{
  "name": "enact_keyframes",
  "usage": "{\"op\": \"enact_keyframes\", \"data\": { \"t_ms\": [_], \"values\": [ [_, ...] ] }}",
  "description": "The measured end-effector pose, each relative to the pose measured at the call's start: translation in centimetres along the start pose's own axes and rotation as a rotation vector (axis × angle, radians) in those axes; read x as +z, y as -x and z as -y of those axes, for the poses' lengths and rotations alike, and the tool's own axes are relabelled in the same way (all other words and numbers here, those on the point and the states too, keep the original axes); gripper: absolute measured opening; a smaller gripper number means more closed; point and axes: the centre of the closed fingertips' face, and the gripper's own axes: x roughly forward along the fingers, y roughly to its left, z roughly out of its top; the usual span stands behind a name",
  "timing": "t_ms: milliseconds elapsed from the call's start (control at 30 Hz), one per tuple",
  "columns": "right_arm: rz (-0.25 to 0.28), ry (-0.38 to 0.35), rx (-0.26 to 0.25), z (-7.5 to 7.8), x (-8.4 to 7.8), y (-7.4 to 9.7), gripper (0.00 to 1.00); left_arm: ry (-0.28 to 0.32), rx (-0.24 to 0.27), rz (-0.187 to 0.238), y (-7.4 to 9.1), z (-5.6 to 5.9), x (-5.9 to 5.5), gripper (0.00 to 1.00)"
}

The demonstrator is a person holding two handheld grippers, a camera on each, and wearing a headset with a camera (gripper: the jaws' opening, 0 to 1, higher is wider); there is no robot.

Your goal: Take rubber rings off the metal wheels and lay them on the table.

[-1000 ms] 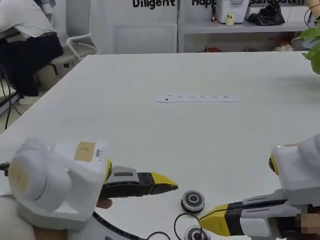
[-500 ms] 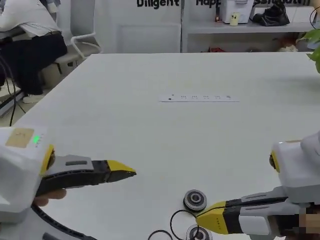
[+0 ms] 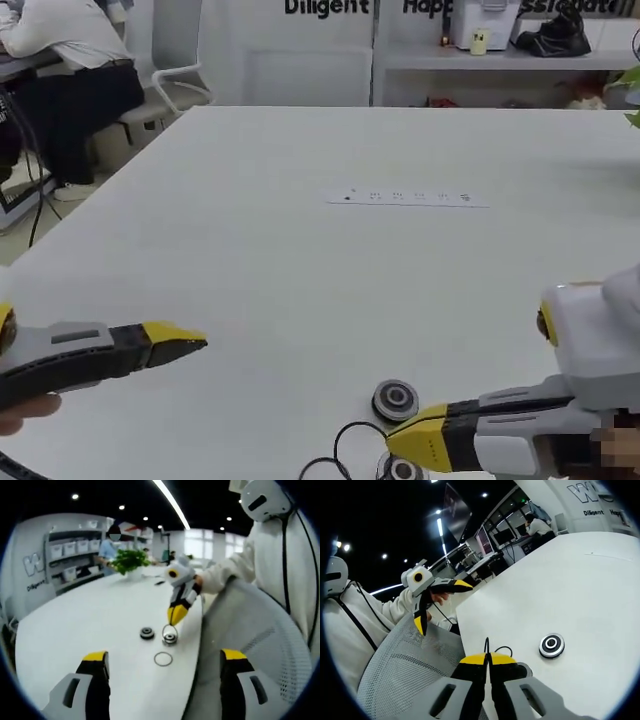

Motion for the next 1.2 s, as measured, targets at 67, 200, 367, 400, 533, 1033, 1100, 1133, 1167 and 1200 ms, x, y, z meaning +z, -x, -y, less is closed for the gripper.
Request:
{"op": "enact_keyframes", "data": {
  "t_ms": [67, 200, 367, 400, 533, 1033, 1100, 1133, 1167, 1200],
  "values": [
    [-0.003, 0.000, 0.003, -0.1, 0.0, -0.1, 0.00, 0.017, 0.022, 0.005, 0.3, 0.0, -0.4, 0.95],
    [-0.017, 0.007, 0.005, -0.2, -0.3, -0.3, 0.00, 0.047, 0.050, 0.020, 0.9, -0.1, -0.8, 0.96],
    [-0.029, 0.011, 0.010, -0.2, -0.5, -0.5, 0.00, 0.066, 0.075, 0.020, 1.3, -0.1, -1.5, 0.96],
    [-0.032, 0.013, 0.013, -0.2, -0.5, -0.6, 0.00, 0.070, 0.082, 0.019, 1.3, -0.2, -1.6, 0.96],
    [-0.043, 0.020, 0.012, -0.2, -0.7, -0.9, 0.00, 0.085, 0.098, 0.015, 1.4, -0.3, -2.1, 0.96],
    [-0.086, 0.072, -0.013, -0.2, -1.6, -2.1, 0.00, 0.096, 0.106, 0.022, 1.6, 0.1, -2.7, 0.96],
    [-0.090, 0.079, -0.016, -0.2, -1.7, -2.3, 0.00, 0.096, 0.108, 0.022, 1.7, 0.1, -2.8, 0.96],
    [-0.097, 0.087, -0.019, -0.2, -1.8, -2.4, 0.00, 0.097, 0.108, 0.022, 1.7, 0.2, -2.8, 0.96],
    [-0.101, 0.091, -0.020, -0.2, -1.9, -2.5, 0.00, 0.099, 0.109, 0.023, 1.7, 0.2, -2.9, 0.96],
    [-0.105, 0.095, -0.022, -0.1, -2.0, -2.6, 0.00, 0.100, 0.110, 0.024, 1.8, 0.2, -2.9, 0.96]
  ]
}}
